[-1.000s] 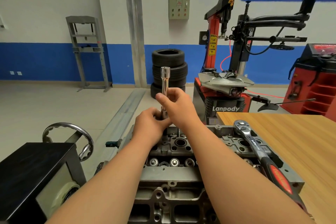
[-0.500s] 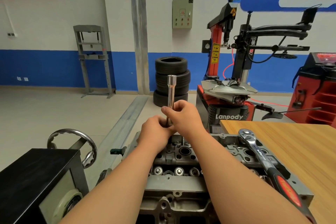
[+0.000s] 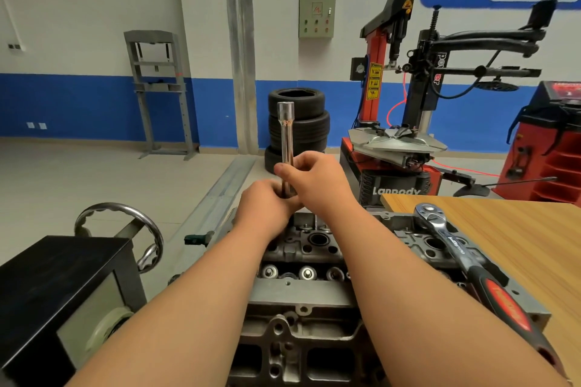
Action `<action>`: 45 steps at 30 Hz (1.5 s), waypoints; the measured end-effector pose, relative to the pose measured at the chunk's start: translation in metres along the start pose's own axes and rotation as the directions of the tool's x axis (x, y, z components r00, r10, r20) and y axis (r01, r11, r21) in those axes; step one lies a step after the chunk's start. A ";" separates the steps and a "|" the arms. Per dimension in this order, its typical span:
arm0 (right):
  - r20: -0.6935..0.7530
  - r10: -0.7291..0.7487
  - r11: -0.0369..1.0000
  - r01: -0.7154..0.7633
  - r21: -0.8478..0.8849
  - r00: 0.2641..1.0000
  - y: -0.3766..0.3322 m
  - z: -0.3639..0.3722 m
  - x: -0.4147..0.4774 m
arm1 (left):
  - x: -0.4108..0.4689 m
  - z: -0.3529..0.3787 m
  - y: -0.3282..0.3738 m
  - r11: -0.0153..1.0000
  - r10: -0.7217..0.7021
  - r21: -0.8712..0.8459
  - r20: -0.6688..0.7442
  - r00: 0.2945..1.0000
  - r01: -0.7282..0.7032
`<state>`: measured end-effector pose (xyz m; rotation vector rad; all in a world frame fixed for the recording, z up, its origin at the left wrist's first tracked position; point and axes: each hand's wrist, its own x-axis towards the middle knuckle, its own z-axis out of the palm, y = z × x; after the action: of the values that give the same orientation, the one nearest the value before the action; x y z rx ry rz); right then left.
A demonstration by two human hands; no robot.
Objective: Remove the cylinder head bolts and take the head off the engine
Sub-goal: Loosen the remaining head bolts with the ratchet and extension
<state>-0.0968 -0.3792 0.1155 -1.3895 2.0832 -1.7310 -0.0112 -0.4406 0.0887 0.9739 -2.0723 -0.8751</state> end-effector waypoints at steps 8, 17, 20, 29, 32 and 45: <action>0.146 -0.011 0.999 0.004 0.046 0.989 -0.007 -0.005 -0.010 | -0.007 -0.010 -0.005 0.990 0.126 -0.088 0.148 0.981 -0.113; 0.106 -0.011 0.997 0.002 0.082 0.994 -0.003 -0.008 -0.010 | -0.007 -0.006 -0.002 0.989 0.117 -0.105 0.134 0.984 -0.104; 0.130 -0.020 0.995 0.007 0.101 0.991 0.000 -0.009 -0.009 | -0.008 -0.009 -0.005 0.979 0.178 -0.132 0.175 0.968 -0.156; 0.077 -0.086 0.996 0.086 0.002 0.993 -0.002 -0.012 -0.008 | -0.005 -0.006 -0.004 0.988 0.089 -0.132 0.102 0.991 -0.075; 0.117 -0.092 0.996 0.090 0.023 0.989 -0.004 -0.013 -0.010 | -0.006 -0.011 -0.006 0.974 0.160 -0.189 0.202 0.966 -0.122; 0.080 -0.094 0.994 0.098 -0.043 0.992 -0.003 -0.013 -0.007 | -0.005 -0.012 -0.008 0.966 0.196 -0.208 0.189 0.962 -0.156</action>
<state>-0.0988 -0.3652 0.1193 -1.5686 2.0616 -1.6428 0.0039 -0.4435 0.0873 0.6053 -2.1611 -1.0972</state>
